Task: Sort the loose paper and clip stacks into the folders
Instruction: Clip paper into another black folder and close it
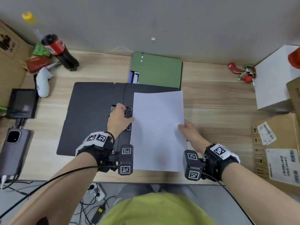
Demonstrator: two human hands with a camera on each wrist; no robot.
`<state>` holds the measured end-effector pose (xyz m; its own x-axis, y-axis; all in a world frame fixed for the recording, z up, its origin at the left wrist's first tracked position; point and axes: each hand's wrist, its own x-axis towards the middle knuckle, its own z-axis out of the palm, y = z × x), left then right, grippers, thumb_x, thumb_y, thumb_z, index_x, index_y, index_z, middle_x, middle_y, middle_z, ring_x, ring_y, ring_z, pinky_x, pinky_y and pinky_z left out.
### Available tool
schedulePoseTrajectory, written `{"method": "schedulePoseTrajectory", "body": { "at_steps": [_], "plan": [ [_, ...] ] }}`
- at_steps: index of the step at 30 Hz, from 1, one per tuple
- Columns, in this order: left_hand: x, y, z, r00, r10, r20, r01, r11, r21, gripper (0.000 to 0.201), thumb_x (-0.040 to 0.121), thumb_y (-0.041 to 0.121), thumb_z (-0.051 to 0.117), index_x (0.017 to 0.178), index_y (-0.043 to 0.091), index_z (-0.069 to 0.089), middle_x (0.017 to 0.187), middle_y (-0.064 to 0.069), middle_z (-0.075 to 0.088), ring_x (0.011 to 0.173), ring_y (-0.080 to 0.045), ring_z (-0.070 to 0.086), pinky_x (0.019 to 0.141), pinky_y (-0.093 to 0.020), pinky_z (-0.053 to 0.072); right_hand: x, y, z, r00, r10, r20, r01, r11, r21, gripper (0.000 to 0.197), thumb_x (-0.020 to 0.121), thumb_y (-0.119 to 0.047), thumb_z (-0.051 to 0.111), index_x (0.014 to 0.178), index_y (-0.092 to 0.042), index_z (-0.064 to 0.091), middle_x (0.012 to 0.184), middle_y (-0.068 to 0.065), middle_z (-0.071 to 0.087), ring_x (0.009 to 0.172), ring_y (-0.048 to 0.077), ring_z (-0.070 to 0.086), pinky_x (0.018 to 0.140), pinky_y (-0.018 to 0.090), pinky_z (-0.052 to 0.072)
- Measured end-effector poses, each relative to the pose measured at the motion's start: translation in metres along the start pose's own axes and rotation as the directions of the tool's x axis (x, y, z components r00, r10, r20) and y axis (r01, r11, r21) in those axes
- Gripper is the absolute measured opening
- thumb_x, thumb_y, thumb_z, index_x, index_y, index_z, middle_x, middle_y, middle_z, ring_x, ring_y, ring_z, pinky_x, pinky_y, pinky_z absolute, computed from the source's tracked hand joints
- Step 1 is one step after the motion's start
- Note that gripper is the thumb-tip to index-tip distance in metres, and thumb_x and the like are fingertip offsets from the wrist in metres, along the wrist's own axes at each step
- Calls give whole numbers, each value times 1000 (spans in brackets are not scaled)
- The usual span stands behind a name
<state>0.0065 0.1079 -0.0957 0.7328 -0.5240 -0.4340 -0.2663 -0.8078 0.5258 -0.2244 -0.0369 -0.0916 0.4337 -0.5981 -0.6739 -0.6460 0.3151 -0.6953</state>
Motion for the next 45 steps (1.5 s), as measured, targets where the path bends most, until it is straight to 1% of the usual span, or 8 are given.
{"method": "schedulePoseTrajectory", "body": {
  "at_steps": [6, 11, 16, 26, 33, 38, 42, 45],
  "plan": [
    [1, 4, 2, 997, -10, -73, 14, 998, 54, 49, 77, 29, 73, 118, 14, 52, 94, -2, 59, 92, -24, 58, 80, -34, 48, 6, 2, 3, 1000, -11, 20, 10, 998, 60, 34, 96, -7, 34, 117, -21, 56, 95, -3, 64, 73, 11, 56, 59, 22, 43],
    [1, 6, -2, 1000, -3, -29, 7, 992, 126, 53, 79, 31, 68, 126, 14, 52, 104, -6, 65, 104, -27, 58, 91, -37, 44, 8, 4, 1, 1000, -25, 8, 24, 998, 64, 35, 96, -6, 34, 118, -21, 57, 81, -6, 60, 64, 11, 49, 45, 13, 37],
    [-4, 11, -4, 996, 60, 66, -74, 969, 238, 74, 89, 25, 57, 150, 14, 18, 106, -12, 55, 95, -30, 52, 90, -43, 41, 7, 5, -1, 999, -45, 12, 45, 998, 37, 33, 95, -7, 34, 114, -19, 59, 77, 1, 52, 65, 15, 42, 52, 21, 35],
    [-6, 11, -17, 979, 127, 162, -163, 959, 233, 37, 89, 13, 46, 125, 7, 45, 93, -16, 63, 77, -30, 55, 72, -33, 42, 3, 4, -4, 993, -115, -14, 115, 993, -4, 28, 96, -9, 34, 107, -21, 57, 69, -3, 40, 63, 13, 34, 54, 22, 31],
    [-7, 13, -19, 986, 87, 142, -113, 975, 193, 44, 91, 14, 49, 134, 6, 43, 106, -18, 64, 82, -27, 50, 77, -33, 43, -3, -15, -3, 972, -215, -93, 209, 975, -69, 34, 97, -9, 33, 80, -33, 49, 61, -14, 38, 56, 6, 34, 46, 10, 30],
    [-8, 14, -20, 985, 83, 153, -111, 976, 186, 47, 91, 14, 49, 137, 7, 41, 103, -17, 64, 83, -29, 50, 79, -30, 38, 1, -23, 2, 954, -284, -99, 266, 951, -157, 26, 96, -9, 33, 103, -10, 58, 62, -5, 36, 57, 12, 33, 58, 25, 32],
    [-10, 16, -21, 985, 84, 151, -113, 974, 195, 45, 91, 14, 48, 136, 8, 43, 108, -14, 62, 83, -26, 47, 77, -28, 36, 5, -27, 8, 954, -288, -87, 267, 943, -201, 21, 95, -9, 33, 89, 2, 49, 63, -1, 31, 59, 14, 29, 57, 27, 29],
    [-12, 17, -22, 986, 90, 144, -116, 976, 187, 43, 91, 13, 49, 134, 9, 45, 98, -6, 57, 82, -23, 47, 75, -28, 35, 5, -35, 11, 956, -284, -78, 260, 937, -231, 25, 94, -6, 33, 70, -9, 38, 63, 0, 29, 60, 16, 26, 54, 26, 26]
  ]
}}
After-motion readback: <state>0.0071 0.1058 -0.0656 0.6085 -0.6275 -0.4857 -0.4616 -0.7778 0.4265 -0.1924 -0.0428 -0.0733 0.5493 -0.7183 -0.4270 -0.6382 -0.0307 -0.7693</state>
